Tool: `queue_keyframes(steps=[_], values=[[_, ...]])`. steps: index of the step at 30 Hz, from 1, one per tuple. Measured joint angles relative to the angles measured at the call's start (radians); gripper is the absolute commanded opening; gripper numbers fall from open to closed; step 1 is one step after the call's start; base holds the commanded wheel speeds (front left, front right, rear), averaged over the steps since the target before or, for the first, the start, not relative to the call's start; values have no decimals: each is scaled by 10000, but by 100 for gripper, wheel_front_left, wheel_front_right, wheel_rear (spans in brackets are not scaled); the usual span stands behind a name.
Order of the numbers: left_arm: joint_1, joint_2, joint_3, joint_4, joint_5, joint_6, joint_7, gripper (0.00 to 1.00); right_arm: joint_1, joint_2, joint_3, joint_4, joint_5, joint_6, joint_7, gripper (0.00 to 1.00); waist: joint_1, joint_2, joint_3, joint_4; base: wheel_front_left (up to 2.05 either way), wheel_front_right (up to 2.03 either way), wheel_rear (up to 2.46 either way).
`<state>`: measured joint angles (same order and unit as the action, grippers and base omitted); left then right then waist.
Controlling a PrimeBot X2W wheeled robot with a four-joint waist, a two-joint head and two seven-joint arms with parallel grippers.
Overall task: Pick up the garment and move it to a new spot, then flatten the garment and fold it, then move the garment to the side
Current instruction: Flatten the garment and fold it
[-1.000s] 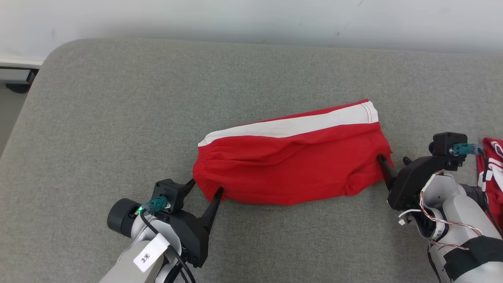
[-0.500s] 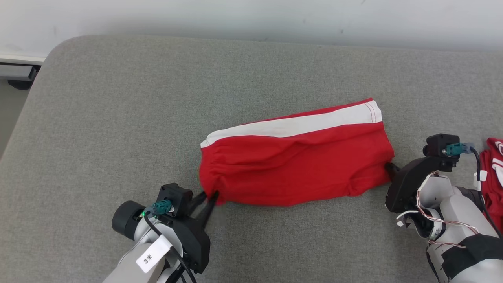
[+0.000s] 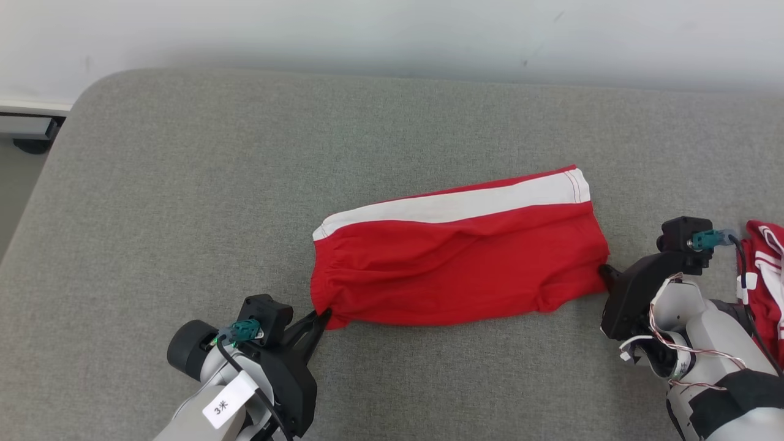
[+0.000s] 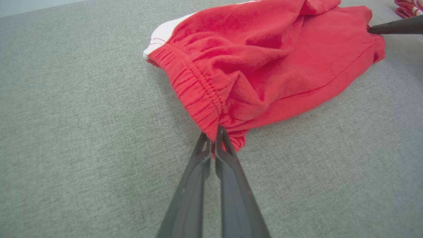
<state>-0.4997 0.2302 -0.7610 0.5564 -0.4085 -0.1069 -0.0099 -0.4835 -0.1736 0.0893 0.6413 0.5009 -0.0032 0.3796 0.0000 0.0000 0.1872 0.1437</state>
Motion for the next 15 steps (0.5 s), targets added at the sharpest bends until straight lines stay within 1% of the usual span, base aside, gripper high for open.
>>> queue_keyframes(steps=[4,10,13,15], values=[[70,88,-77,-23,-140,-86,-65,0,276,-10,-98,-35,330,228,77,0,0,0,-180,20,0,0,0],[441,454,-163,-299,-545,-167,-265,0,1146,-2,-226,-560,673,617,92,0,0,0,-560,3,0,0,0],[709,673,-307,-508,-665,-176,-316,0,1802,4,-259,-978,924,732,94,0,0,0,-777,-42,0,0,0],[936,844,-401,-644,-696,-178,-351,0,2321,29,-299,-1273,1026,750,130,0,0,0,-925,-84,0,0,0]])
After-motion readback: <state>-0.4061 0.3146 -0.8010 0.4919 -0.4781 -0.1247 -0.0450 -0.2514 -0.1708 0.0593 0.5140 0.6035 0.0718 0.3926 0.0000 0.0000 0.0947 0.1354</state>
